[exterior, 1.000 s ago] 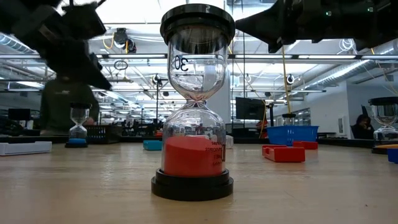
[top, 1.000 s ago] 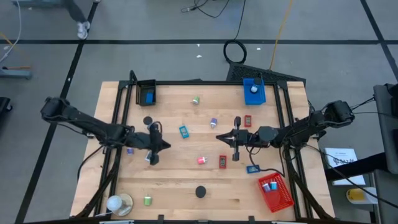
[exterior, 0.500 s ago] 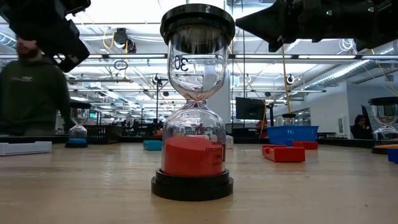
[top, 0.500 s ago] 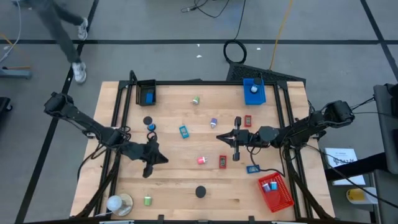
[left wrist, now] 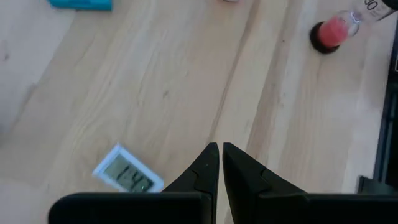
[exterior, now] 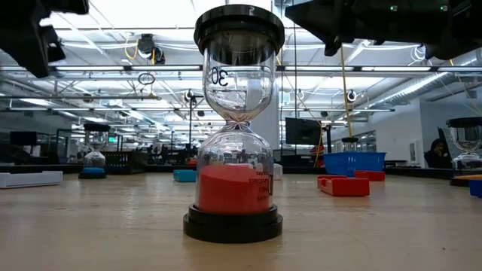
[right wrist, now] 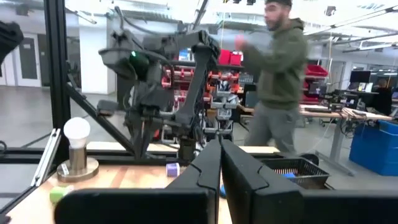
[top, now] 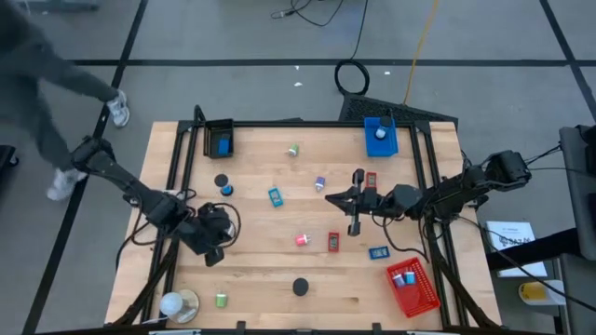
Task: Pick & Place Office items
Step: Put the white digital timer into the black basket
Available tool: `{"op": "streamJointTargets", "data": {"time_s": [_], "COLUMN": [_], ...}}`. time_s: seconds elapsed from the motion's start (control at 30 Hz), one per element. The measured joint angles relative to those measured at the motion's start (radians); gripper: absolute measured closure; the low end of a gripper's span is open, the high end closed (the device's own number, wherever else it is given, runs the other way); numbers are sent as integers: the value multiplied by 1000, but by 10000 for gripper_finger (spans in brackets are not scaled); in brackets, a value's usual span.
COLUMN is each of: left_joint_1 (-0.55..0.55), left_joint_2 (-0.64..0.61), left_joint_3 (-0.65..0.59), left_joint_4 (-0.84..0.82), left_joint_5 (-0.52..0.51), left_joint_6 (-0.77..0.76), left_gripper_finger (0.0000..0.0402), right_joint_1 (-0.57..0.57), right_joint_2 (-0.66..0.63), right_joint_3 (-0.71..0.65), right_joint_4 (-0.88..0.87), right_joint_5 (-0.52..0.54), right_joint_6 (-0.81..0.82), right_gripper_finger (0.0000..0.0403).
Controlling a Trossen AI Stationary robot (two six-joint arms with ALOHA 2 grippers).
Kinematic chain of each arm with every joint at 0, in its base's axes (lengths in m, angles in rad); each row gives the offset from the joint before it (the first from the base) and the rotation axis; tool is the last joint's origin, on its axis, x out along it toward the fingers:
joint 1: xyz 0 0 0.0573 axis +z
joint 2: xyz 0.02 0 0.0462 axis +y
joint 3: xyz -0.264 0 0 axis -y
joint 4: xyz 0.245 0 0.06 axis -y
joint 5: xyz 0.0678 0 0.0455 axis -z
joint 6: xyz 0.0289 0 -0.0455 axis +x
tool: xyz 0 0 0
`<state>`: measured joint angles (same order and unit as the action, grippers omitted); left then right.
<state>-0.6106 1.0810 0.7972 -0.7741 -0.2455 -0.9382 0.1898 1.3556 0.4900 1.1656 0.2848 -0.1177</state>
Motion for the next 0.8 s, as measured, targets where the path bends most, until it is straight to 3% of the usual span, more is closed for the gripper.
{"op": "streamJointTargets", "data": {"time_s": [0.3, 0.5, 0.8], "left_joint_1": [-10, 11, -6], "left_joint_2": [73, 80, 142], "left_joint_3": [46, 45, 0], "left_joint_4": [-101, -131, -159], "left_joint_5": [11, 35, 37], "left_joint_6": [-287, -325, -415], "left_gripper_finger": [375, 368, 272], "right_joint_1": [0, 0, 0], "right_joint_2": [0, 0, 0], "right_joint_3": [0, 0, 0], "right_joint_4": [4, 4, 4], "right_joint_5": [0, 0, 0], "right_joint_6": [0, 1, 1], "right_gripper_finger": [395, 395, 394]}}
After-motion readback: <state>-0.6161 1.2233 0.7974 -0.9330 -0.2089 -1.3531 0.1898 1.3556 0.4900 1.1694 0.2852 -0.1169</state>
